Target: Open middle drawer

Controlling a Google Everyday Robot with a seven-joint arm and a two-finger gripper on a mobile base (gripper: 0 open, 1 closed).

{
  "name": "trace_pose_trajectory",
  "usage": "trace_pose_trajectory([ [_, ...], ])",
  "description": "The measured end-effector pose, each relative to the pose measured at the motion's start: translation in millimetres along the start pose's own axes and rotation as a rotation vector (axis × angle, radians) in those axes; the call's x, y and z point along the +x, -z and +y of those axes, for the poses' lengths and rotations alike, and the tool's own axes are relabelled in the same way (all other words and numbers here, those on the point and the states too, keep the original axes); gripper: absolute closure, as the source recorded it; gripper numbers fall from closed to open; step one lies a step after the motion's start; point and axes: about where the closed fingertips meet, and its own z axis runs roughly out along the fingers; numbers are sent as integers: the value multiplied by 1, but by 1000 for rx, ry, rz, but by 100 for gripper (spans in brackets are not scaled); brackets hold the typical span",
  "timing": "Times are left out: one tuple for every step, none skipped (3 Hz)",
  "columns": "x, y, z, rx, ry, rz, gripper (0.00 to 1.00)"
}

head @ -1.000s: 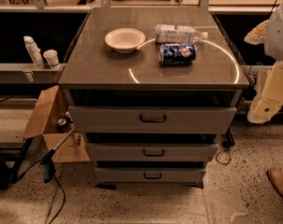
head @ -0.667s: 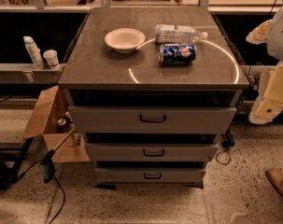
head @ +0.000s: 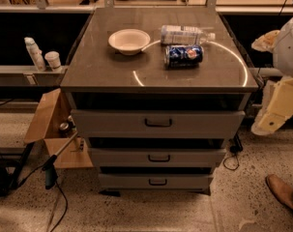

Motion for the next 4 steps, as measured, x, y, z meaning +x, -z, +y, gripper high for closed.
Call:
trace_pose_trajectory([
  [7,-16,2,26,-20,4,0],
  [14,-42,3,33,-8,12,0],
  [29,-81,2,41,0,42,0],
  [42,-107,2,28,-9,77,0],
])
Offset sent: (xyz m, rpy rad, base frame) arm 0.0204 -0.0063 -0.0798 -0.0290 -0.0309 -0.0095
